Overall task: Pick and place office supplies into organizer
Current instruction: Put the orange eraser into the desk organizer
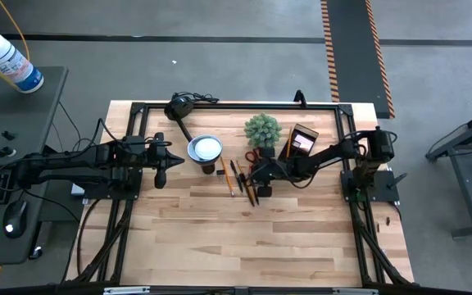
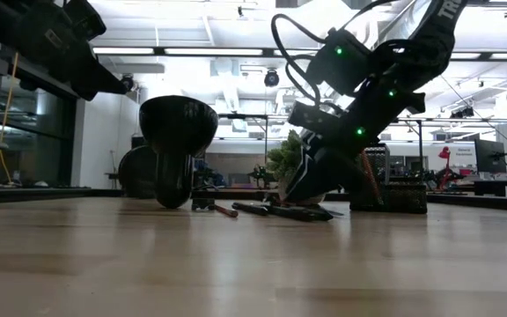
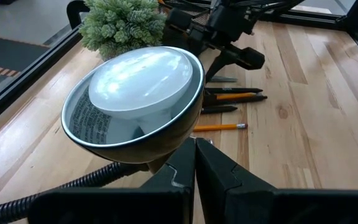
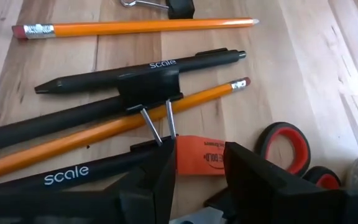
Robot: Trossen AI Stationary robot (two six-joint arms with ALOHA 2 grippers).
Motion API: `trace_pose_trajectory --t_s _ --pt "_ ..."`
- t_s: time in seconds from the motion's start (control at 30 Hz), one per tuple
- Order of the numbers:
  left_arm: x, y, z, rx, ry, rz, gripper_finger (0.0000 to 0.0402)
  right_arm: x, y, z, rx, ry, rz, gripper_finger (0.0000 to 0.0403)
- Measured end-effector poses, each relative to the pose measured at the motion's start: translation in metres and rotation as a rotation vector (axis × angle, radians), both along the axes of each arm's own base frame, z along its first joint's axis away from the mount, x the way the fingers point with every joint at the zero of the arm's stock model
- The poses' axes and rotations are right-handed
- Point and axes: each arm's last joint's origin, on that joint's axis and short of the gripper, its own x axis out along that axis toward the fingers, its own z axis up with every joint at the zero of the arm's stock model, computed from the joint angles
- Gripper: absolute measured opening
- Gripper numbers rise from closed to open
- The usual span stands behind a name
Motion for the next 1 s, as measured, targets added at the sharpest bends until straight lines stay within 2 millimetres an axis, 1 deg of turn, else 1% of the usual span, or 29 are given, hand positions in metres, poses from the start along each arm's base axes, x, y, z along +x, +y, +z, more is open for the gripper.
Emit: trace_pose_trajectory --t_s 0.1,0.2,0.27,0.4,0.43,0.6,0.8,1.0 --pt "0.0 0.0 0.0 0.0 0.0 0.0 0.0001 0.0 0.0 0.0 0.003 0.003 0.001 0.0124" --pt "0.0 0.0 0.0 0.0 0.0 0.0 0.0001 -0.001 0.0 -0.001 0.01 0.01 0.008 0.0109" --pt "0.0 0.0 0.0 0.0 0.0 0.0 0.0001 -0.001 0.001 -0.001 0.016 0.019 0.014 0.0087" --pt "0.0 0.0 0.0 0.0 0.0 0.0 0.0001 -0.002 0.001 -0.002 0.027 0.026 0.025 0.0023" --pt "0.0 0.0 0.0 0.0 0.0 0.0 0.0001 -0.002 0.001 -0.002 0.028 0.026 0.027 0.0014" --pt "0.0 0.0 0.0 0.0 0.0 0.0 0.0001 -0.002 0.002 -0.002 0.006 0.033 0.009 0.0013" --pt "0.0 0.0 0.0 -0.001 0.001 0.0 0.0001 -0.003 0.01 -0.001 -0.08 0.041 -0.003 0.0002" --pt "0.0 0.0 0.0 0.0 0.001 0.0 0.0001 -0.003 0.018 0.011 -0.154 0.0 -0.029 0.0"
